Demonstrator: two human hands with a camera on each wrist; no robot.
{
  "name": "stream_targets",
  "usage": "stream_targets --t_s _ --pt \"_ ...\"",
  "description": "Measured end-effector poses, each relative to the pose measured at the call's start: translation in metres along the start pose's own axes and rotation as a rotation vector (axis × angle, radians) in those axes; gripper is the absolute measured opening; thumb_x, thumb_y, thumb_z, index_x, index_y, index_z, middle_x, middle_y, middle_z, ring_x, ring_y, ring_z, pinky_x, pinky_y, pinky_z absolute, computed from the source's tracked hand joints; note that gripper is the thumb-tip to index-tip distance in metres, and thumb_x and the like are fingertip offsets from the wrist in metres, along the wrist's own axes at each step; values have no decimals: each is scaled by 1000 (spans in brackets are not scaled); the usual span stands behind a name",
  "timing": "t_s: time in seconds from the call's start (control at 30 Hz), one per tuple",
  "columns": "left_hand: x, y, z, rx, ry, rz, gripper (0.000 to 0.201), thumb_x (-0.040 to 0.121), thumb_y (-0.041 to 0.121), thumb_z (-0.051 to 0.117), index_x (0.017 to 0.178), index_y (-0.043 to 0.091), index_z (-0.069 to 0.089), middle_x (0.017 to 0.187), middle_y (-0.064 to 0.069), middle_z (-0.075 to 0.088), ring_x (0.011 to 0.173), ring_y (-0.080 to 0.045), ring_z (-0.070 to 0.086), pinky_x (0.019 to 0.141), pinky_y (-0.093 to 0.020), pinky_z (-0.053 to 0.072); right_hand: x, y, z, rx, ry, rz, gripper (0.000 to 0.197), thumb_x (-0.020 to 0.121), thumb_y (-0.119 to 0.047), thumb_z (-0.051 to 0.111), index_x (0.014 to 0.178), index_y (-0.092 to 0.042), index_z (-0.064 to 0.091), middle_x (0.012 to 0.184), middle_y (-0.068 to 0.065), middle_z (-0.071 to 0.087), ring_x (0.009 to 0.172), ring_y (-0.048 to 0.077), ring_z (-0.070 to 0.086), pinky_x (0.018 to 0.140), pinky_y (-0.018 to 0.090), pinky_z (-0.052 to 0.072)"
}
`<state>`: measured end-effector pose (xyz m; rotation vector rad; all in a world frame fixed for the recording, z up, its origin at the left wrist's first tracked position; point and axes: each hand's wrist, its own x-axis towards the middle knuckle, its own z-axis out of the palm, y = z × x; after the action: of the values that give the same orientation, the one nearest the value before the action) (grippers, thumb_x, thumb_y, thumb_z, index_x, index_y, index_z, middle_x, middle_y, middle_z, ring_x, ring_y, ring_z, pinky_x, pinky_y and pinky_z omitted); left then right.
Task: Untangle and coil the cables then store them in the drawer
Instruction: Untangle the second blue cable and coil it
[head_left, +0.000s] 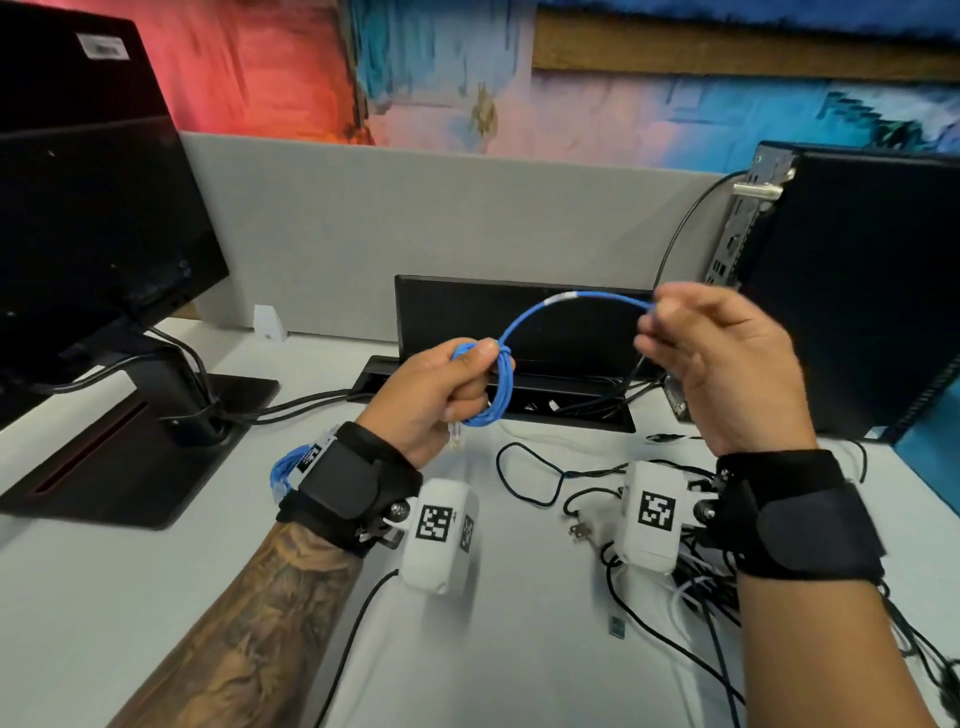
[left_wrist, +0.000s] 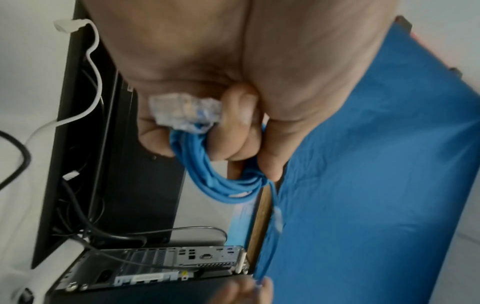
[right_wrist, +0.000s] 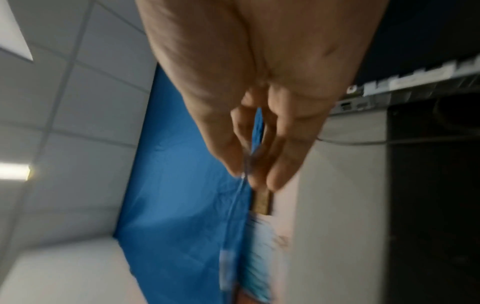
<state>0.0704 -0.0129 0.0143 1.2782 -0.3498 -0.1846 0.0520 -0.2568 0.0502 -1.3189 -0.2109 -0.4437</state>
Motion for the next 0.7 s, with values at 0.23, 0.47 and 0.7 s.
stream_targets --t_s 0.23,0.47,0.7 --pt "1 6 6 -124 -48 29 34 98 29 52 107 -2 59 55 8 28 42 -3 23 49 -15 25 -16 31 39 -366 -270 28 18 97 -8 64 102 -20 76 96 1 77 92 17 75 85 32 60" --pt "0 6 6 -131 -39 12 33 96 30 53 111 1 57 63 6 44 44 -2 29 51 -15 28 -20 33 51 -64 -185 189 10 101 -12 60 102 -17 68 83 3 74 75 14 70 64 25 55" --pt "-3 5 10 -222 -86 -29 33 96 32 55 115 4 56 79 1 61 44 -1 34 74 -32 25 -23 36 58 -102 -210 159 18 99 -3 58 113 -15 59 75 10 63 57 12 51 54 27 43"
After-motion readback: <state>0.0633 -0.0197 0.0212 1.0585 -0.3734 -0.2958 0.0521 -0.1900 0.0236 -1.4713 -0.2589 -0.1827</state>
